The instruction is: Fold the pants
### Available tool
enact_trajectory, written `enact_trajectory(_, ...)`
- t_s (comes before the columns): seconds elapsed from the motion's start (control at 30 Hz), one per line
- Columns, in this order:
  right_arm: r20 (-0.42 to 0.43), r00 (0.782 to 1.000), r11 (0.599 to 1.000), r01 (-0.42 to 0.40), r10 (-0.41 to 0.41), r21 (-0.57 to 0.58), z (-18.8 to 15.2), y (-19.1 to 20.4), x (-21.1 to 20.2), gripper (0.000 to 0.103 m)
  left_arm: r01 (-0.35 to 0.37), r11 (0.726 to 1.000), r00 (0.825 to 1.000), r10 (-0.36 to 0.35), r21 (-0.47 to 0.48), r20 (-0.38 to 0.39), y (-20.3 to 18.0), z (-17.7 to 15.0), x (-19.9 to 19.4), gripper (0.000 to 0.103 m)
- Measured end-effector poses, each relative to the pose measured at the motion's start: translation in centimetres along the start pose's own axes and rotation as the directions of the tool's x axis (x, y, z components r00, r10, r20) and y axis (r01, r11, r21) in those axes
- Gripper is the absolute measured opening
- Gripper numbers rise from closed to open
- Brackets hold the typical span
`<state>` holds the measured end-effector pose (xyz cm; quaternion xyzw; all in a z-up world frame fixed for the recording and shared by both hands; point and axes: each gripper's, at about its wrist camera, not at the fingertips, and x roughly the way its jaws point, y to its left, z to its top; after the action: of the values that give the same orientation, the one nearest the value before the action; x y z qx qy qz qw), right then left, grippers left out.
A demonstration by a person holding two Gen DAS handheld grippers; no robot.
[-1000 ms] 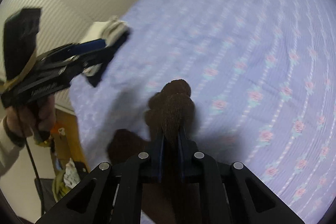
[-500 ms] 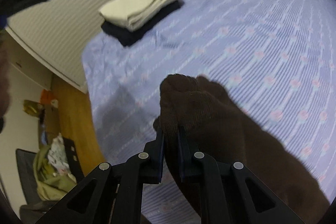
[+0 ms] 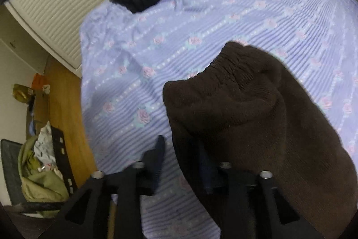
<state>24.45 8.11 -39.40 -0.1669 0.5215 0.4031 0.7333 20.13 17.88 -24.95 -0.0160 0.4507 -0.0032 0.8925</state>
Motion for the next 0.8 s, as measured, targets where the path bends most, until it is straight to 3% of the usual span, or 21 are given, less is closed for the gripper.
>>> enact_trajectory(0.07,0.043,0.999,1.000,0.011,-0.011,0.002,-0.9,-0.4,-2.4,0.042,0.016,1.000,1.000,-0.016,0.005,0.013,-0.8,0.3,-0.1,0.058)
enact_trajectory(0.1,0.057,0.998,0.999,0.031,-0.032,0.012,-1.5,-0.9,-3.6,0.047,0.026,1.000,0.999,-0.027,0.010,0.018,-1.3,0.5,0.0,0.060)
enact_trajectory(0.2,0.094,0.989,0.991,0.107,-0.115,0.082,-3.8,-3.4,-7.3,0.050,0.057,0.998,0.998,-0.058,0.035,0.034,-3.0,1.0,0.7,0.061)
enact_trajectory(0.3,0.092,0.963,0.950,0.229,-0.253,0.212,-6.6,-7.5,-10.6,0.050,0.086,0.993,0.995,-0.090,0.080,0.042,-5.2,1.5,2.3,0.061)
enact_trajectory(0.4,0.058,0.920,0.868,0.343,-0.387,0.359,-9.8,-12.2,-13.8,0.050,0.125,0.983,0.990,-0.132,0.133,0.046,-8.0,1.9,4.3,0.061)
enact_trajectory(0.47,0.009,0.887,0.788,0.407,-0.463,0.461,-12.4,-15.8,-15.8,0.050,0.162,0.972,0.984,-0.171,0.170,0.042,-10.2,2.1,5.9,0.061)
enact_trajectory(0.6,-0.084,0.853,0.668,0.461,-0.516,0.584,-16.7,-20.9,-17.7,0.050,0.224,0.951,0.972,-0.233,0.214,0.017,-13.6,2.2,8.6,0.061)
enact_trajectory(0.67,-0.121,0.842,0.625,0.479,-0.526,0.616,-18.5,-22.7,-18.0,0.050,0.243,0.942,0.968,-0.250,0.232,0.000,-15.0,2.2,9.8,0.061)
enact_trajectory(0.8,-0.162,0.827,0.581,0.503,-0.538,0.640,-20.1,-24.7,-18.0,0.050,0.249,0.933,0.968,-0.247,0.258,-0.043,-16.8,2.0,12.1,0.061)
